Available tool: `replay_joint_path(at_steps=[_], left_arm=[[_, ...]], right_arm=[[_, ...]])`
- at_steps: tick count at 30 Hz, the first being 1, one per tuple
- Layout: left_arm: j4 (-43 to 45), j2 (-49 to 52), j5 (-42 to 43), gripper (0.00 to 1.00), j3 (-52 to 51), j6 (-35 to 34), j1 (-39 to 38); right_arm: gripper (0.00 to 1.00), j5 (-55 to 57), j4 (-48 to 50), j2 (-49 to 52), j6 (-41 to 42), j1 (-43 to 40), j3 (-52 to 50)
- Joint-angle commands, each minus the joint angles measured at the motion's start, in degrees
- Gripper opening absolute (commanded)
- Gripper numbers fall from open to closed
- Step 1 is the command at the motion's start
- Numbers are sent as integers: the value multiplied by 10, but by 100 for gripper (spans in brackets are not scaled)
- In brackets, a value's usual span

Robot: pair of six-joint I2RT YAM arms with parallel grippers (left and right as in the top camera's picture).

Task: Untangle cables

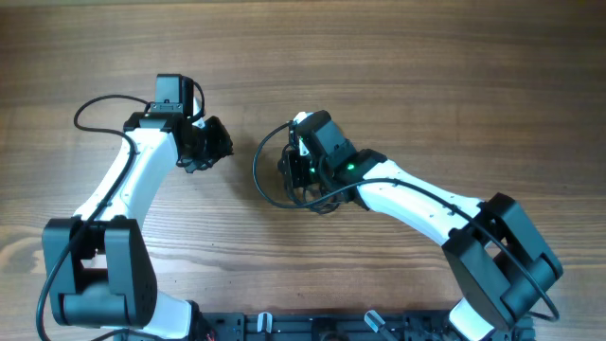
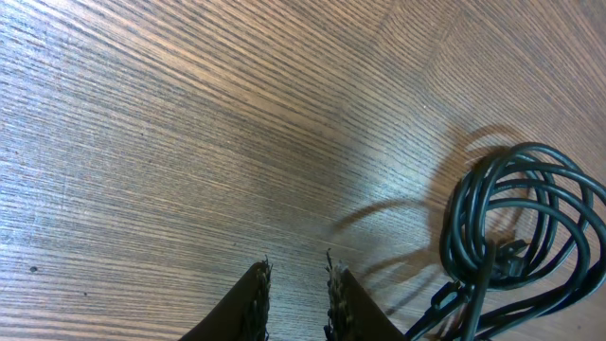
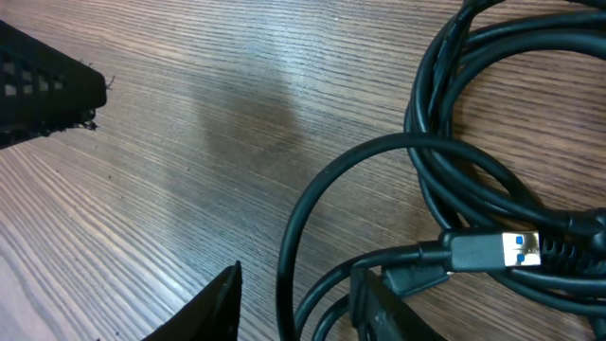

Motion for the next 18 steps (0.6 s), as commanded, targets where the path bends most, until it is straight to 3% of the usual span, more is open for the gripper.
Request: replay_joint_path(at_steps=[1, 4, 12, 18], left_arm=[[0, 7, -6, 24, -5, -3, 1], [0, 7, -6, 24, -5, -3, 1], [-2, 7, -6, 25, -5, -3, 1], [-2, 7, -6, 25, -5, -3, 1]], right_arm=[[30, -9, 3, 16, -1, 1, -2], [20, -12, 4, 16, -1, 1, -2], [26, -12, -2, 16, 28, 1, -2], [23, -15, -8, 35, 47, 6, -2]])
